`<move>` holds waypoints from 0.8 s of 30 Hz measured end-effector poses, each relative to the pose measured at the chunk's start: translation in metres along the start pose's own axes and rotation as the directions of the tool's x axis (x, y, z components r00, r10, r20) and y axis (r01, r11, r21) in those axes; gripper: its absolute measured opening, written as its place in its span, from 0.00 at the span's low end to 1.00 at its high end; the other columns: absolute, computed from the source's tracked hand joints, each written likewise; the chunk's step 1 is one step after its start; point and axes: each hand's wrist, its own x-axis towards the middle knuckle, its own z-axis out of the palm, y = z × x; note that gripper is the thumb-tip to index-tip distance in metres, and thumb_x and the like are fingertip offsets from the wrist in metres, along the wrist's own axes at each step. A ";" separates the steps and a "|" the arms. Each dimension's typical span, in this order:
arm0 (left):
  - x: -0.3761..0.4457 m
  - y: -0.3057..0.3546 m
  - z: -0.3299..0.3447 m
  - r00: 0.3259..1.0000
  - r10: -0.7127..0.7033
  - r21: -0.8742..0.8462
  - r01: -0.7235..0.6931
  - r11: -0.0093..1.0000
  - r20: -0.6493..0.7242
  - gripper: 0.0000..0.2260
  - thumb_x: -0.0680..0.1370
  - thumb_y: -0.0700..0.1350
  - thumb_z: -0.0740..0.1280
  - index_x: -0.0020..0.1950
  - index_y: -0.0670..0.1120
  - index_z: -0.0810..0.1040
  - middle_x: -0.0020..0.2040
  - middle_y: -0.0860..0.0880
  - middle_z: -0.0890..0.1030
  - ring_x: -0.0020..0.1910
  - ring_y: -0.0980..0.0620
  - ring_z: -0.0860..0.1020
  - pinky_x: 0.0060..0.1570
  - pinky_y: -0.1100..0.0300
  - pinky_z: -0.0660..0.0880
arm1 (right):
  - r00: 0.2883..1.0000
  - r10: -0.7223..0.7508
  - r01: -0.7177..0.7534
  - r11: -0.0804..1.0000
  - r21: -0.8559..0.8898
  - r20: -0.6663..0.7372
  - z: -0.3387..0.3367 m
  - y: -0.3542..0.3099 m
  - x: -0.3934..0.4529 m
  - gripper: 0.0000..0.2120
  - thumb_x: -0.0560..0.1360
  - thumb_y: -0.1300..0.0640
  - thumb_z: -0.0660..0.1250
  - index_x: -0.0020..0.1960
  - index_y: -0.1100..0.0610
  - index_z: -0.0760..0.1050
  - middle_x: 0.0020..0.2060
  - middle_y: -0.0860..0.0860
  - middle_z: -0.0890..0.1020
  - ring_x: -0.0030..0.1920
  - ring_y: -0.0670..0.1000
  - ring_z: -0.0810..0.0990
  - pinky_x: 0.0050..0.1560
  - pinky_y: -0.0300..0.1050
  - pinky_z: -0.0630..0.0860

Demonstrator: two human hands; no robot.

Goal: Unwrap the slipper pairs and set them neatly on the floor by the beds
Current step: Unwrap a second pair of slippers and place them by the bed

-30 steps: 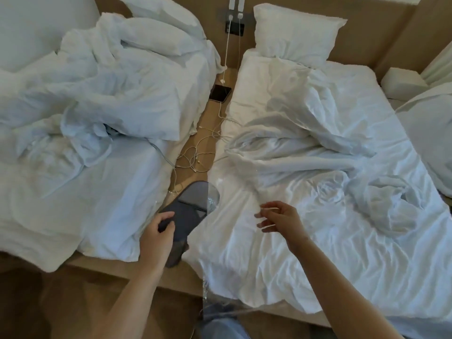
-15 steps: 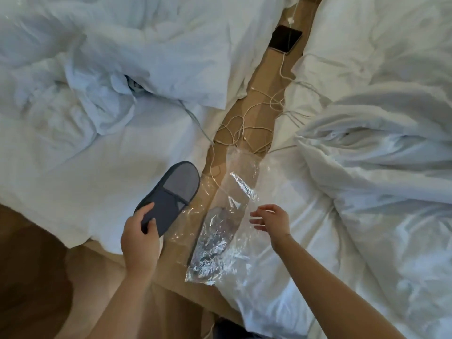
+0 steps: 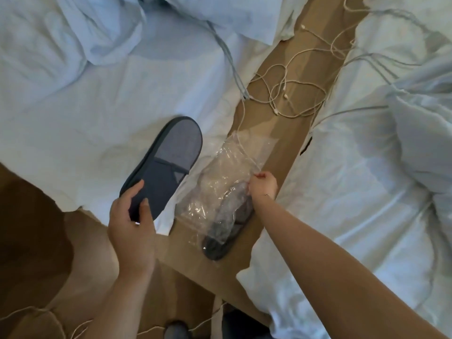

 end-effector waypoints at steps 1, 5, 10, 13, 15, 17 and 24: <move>0.002 -0.005 0.002 1.000 0.003 -0.013 -0.003 1.000 -0.008 0.15 0.81 0.42 0.61 0.66 0.53 0.74 0.58 0.57 0.72 0.48 0.72 0.72 0.46 0.74 0.67 | 0.999 0.038 -0.038 0.999 0.020 -0.002 0.005 0.002 0.005 0.06 0.75 0.63 0.62 0.42 0.53 0.72 0.44 0.56 0.81 0.42 0.55 0.79 0.46 0.46 0.78; 0.012 -0.026 0.011 0.998 0.017 -0.089 -0.022 0.996 -0.052 0.15 0.80 0.41 0.63 0.65 0.54 0.75 0.58 0.55 0.76 0.52 0.65 0.75 0.51 0.69 0.73 | 0.975 0.152 -0.151 0.988 -0.022 0.165 0.022 0.007 0.021 0.01 0.75 0.61 0.64 0.46 0.57 0.73 0.41 0.55 0.79 0.37 0.52 0.76 0.52 0.52 0.79; 0.019 -0.034 0.016 0.998 0.038 -0.097 -0.041 0.994 -0.041 0.15 0.80 0.40 0.63 0.64 0.52 0.76 0.57 0.57 0.75 0.53 0.68 0.74 0.49 0.77 0.70 | 0.923 0.228 -0.199 0.972 -0.122 0.311 0.027 -0.004 0.016 0.21 0.76 0.54 0.65 0.65 0.61 0.67 0.54 0.54 0.73 0.59 0.57 0.74 0.63 0.52 0.72; 0.019 -0.031 0.016 1.000 0.009 -0.122 -0.012 0.993 -0.022 0.15 0.80 0.41 0.63 0.65 0.54 0.75 0.59 0.57 0.75 0.55 0.68 0.74 0.53 0.74 0.71 | 0.974 0.174 -0.149 0.974 -0.173 0.143 0.012 -0.006 0.007 0.33 0.71 0.49 0.68 0.69 0.64 0.62 0.61 0.56 0.74 0.60 0.58 0.75 0.60 0.53 0.75; 0.015 -0.024 0.013 1.000 -0.028 -0.189 0.029 0.982 0.007 0.17 0.80 0.41 0.63 0.67 0.55 0.73 0.63 0.55 0.75 0.60 0.61 0.74 0.54 0.72 0.73 | 0.989 0.062 -0.041 0.987 -0.155 0.135 -0.007 -0.010 -0.010 0.24 0.72 0.52 0.66 0.65 0.60 0.67 0.54 0.54 0.77 0.51 0.54 0.77 0.51 0.49 0.79; 0.010 -0.016 0.009 0.996 -0.067 -0.297 0.081 0.951 0.059 0.23 0.79 0.40 0.65 0.71 0.58 0.67 0.68 0.52 0.72 0.63 0.56 0.74 0.54 0.69 0.76 | 0.972 -0.020 0.056 0.987 -0.150 0.234 -0.028 -0.014 -0.033 0.20 0.75 0.53 0.64 0.65 0.56 0.70 0.54 0.52 0.77 0.53 0.51 0.77 0.54 0.48 0.78; -0.032 0.022 -0.022 0.947 -0.161 -0.404 0.266 0.875 0.277 0.20 0.78 0.39 0.66 0.68 0.52 0.69 0.63 0.48 0.75 0.60 0.49 0.76 0.50 0.63 0.79 | 0.921 -0.130 0.128 0.991 0.030 0.366 -0.103 -0.023 -0.156 0.15 0.78 0.49 0.63 0.63 0.52 0.73 0.56 0.50 0.79 0.58 0.51 0.78 0.57 0.47 0.78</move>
